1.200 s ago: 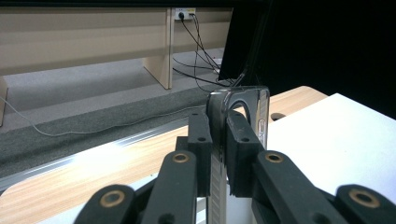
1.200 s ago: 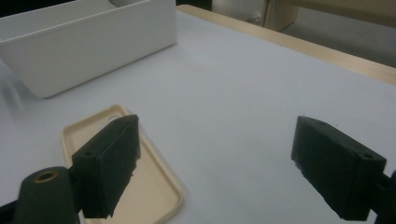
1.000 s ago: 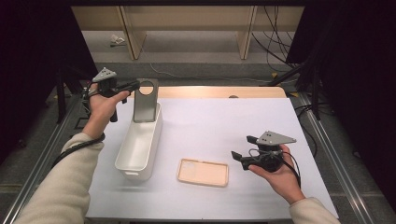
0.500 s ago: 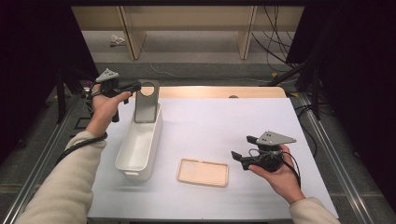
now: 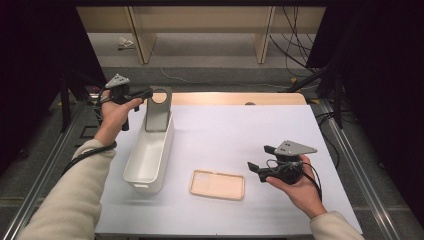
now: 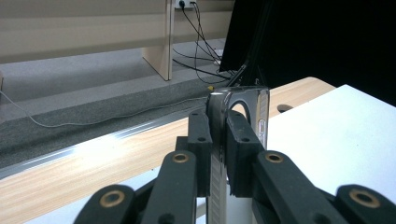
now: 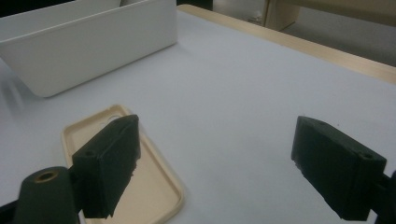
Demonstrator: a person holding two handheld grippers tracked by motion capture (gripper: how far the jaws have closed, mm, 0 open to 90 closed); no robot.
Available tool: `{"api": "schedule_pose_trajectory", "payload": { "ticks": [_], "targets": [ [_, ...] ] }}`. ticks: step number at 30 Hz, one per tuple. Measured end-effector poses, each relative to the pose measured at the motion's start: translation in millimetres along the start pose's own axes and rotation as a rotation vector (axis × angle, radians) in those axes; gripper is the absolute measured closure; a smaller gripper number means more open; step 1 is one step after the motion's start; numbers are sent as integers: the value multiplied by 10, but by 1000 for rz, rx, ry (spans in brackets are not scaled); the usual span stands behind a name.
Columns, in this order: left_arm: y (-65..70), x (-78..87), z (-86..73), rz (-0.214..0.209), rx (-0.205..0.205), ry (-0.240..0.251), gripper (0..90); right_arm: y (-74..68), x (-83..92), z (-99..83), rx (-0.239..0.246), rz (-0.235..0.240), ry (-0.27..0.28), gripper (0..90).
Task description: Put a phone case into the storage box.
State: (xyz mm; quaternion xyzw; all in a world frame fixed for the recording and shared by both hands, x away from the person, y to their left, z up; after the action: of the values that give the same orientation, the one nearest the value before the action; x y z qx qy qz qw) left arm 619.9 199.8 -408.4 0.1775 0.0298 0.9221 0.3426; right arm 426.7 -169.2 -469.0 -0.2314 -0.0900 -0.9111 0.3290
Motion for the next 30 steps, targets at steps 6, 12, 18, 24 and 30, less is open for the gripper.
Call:
{"api": "schedule_pose_trajectory", "payload": {
  "ticks": [6, 12, 18, 24, 30],
  "targets": [
    [-13, -25, -21, 2, 1, -7, 815, 4, -1, -2, -1, -1, -1, 164],
    [-23, -49, -48, 5, 1, -16, 815, 5, -3, -4, 0, 0, -1, 164],
    [-33, -72, -63, 4, 4, -20, 814, 8, -3, -5, 0, -1, -2, 164],
    [-53, -78, -67, 6, 9, -21, 813, 3, -6, -4, -1, 0, 0, 164],
    [-63, -84, -77, 5, 17, -22, 812, 3, -6, -5, -1, 0, -1, 164]
  ]
}}
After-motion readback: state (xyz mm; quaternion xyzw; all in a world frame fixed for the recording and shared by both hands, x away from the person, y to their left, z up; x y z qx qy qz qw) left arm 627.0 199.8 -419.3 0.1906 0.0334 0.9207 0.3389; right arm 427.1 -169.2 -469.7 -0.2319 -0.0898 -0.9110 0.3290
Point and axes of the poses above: each handheld gripper's, and its own axes: x roughly backward along the jaws, z roughly out of its top, y roughly to its right, the point moved 10 cm from there along -x, roughly forward along the jaws, and after that the axes turned 6 degrees about -z, right-handed, at the moved point
